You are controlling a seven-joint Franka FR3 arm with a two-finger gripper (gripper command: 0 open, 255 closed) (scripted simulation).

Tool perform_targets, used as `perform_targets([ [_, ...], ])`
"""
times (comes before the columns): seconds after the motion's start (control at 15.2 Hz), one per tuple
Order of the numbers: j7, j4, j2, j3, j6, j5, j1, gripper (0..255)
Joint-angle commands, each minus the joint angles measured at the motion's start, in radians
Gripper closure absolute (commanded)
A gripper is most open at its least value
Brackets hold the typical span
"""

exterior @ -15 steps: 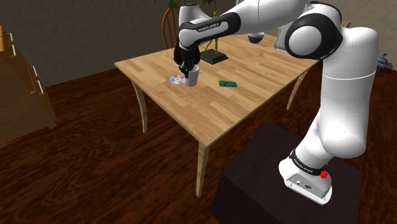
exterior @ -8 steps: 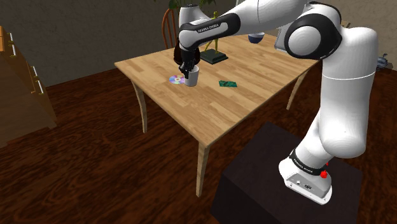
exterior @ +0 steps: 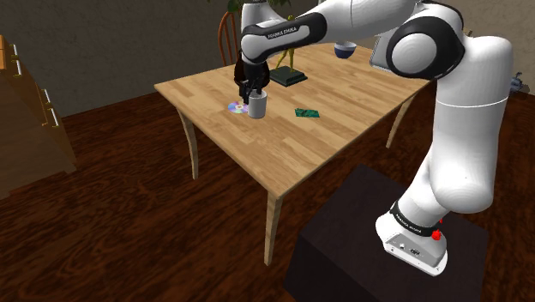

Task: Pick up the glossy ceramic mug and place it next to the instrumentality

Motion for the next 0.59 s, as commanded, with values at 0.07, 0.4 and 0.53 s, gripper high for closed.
perform_targets([
  [0.07, 0.002, 0.052, -0.023, -0.001, -0.076, -0.004, 0.002, 0],
  [0.4, 0.002, 0.052, -0.023, -0.001, -0.076, -0.004, 0.002, 0],
  [0.53, 0.002, 0.052, -0.023, -0.001, -0.076, -0.004, 0.002, 0],
])
